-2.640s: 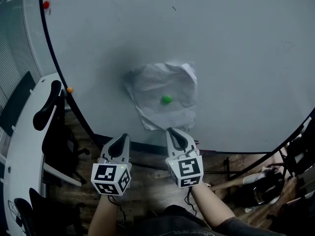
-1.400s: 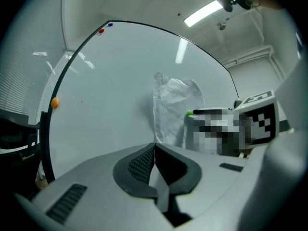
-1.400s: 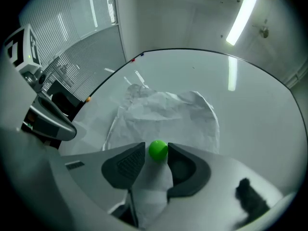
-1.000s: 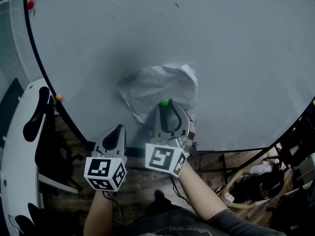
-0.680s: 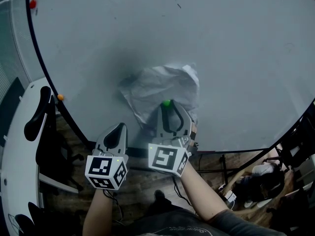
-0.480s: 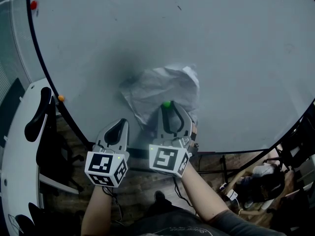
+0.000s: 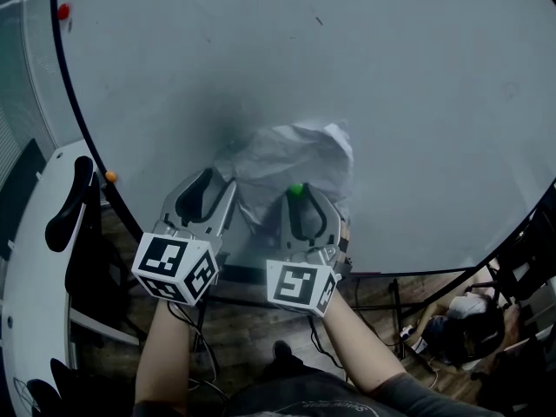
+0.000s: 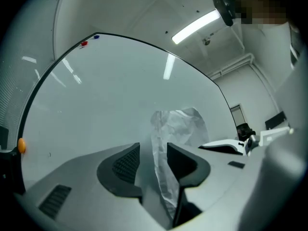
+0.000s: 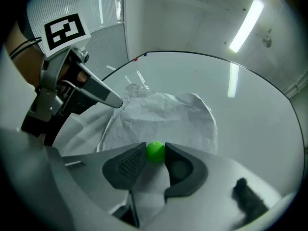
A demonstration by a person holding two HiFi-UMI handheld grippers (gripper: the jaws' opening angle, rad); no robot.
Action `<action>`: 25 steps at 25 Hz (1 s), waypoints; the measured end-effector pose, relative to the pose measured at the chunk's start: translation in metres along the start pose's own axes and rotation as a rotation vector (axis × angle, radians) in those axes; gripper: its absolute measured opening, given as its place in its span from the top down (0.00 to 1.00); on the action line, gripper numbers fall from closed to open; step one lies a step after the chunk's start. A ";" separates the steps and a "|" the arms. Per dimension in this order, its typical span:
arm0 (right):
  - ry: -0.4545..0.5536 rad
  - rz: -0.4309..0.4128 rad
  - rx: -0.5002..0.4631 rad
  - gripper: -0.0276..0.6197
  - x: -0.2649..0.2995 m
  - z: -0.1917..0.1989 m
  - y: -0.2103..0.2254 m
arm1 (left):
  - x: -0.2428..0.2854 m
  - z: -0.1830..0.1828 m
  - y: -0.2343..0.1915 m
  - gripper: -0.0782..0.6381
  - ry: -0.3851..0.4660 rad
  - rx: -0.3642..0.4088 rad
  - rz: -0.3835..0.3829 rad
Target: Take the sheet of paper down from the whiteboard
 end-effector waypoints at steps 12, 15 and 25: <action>-0.002 -0.009 -0.002 0.76 0.000 0.000 0.000 | 0.018 -0.014 0.002 0.68 0.006 0.007 0.005; -0.004 -0.012 0.001 0.76 0.000 0.000 0.001 | 0.021 -0.015 0.005 0.83 -0.003 0.040 -0.007; -0.001 -0.025 0.000 0.76 0.000 0.000 0.002 | 0.017 -0.016 0.012 0.87 0.029 0.085 -0.056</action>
Point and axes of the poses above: the fingertips, and each gripper's own axes: x forward along the fingers, y to its right, z out of its underside, the point moved 6 cm from there along -x, backward along the fingers, and after that the axes turned 9 degrees about y, right-handed, at the moved point
